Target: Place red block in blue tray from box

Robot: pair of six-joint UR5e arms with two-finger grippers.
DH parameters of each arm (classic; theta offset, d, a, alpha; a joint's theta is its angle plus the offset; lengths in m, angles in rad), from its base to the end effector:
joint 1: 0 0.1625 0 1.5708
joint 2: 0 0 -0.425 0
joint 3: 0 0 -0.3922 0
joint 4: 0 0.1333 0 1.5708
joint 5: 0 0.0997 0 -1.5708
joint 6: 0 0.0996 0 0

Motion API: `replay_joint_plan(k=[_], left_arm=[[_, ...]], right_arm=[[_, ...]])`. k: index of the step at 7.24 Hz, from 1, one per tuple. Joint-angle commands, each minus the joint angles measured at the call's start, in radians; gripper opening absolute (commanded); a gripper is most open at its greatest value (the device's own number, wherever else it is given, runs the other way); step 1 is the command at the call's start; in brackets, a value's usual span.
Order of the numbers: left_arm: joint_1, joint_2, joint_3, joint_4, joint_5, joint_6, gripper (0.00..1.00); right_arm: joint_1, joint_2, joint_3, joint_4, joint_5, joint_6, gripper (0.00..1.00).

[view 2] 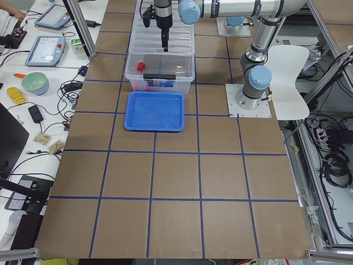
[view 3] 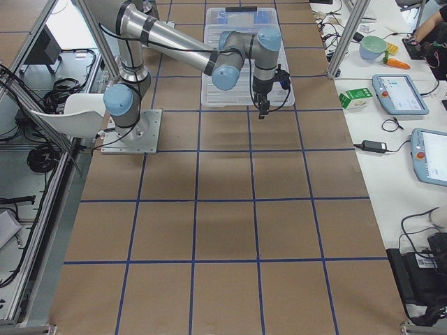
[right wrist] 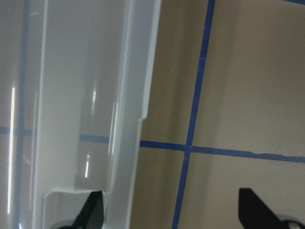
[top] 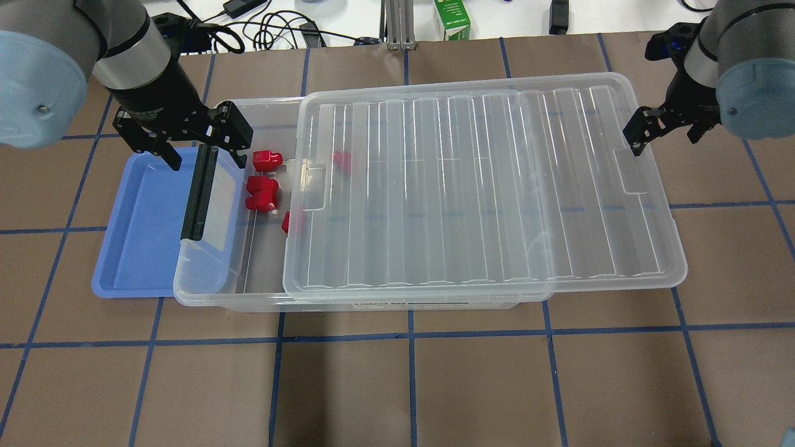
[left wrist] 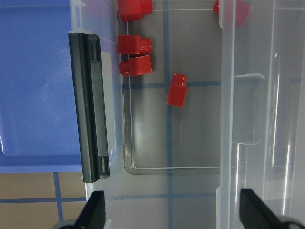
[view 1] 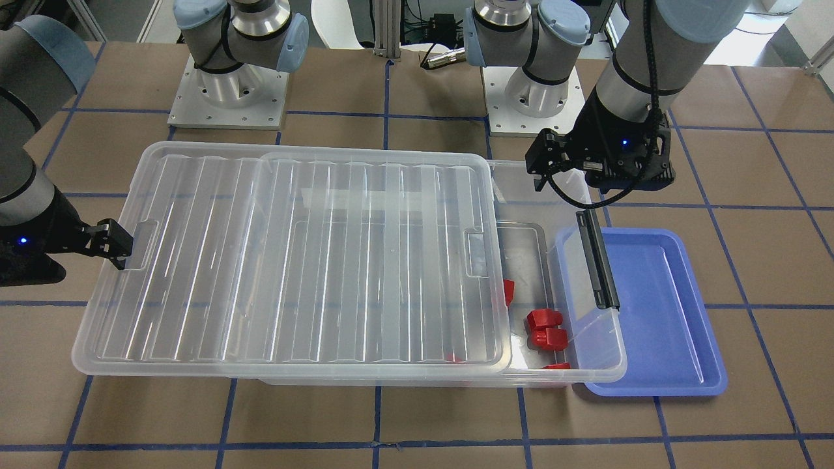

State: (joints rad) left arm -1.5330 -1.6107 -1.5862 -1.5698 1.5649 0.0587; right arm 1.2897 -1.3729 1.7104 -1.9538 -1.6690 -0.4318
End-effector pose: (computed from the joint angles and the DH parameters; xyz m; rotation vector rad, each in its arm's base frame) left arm -0.1148 -0.5074 0.4606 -0.0325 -3.1318 -0.0845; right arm -0.0360 -0.5701 0.3549 0.2250 -3.0253 0.0127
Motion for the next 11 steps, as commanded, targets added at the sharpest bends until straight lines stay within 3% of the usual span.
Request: replay_joint_plan(k=[1, 8, 11], left_arm=[[0.001, -0.005, 0.0, 0.007, -0.005, 0.001, 1.0], [0.01, -0.046, 0.0, 0.037, -0.003, -0.011, 1.0], [0.011, -0.125, -0.001, 0.153, -0.003, -0.017, 0.97]], right_arm=[[-0.042, -0.006, 0.0, 0.0, -0.003, -0.05, 1.0], [-0.098, -0.008, 0.0, 0.0, -0.026, -0.099, 1.0], [-0.13, -0.021, 0.008, 0.001, -0.021, -0.127, 1.0]])
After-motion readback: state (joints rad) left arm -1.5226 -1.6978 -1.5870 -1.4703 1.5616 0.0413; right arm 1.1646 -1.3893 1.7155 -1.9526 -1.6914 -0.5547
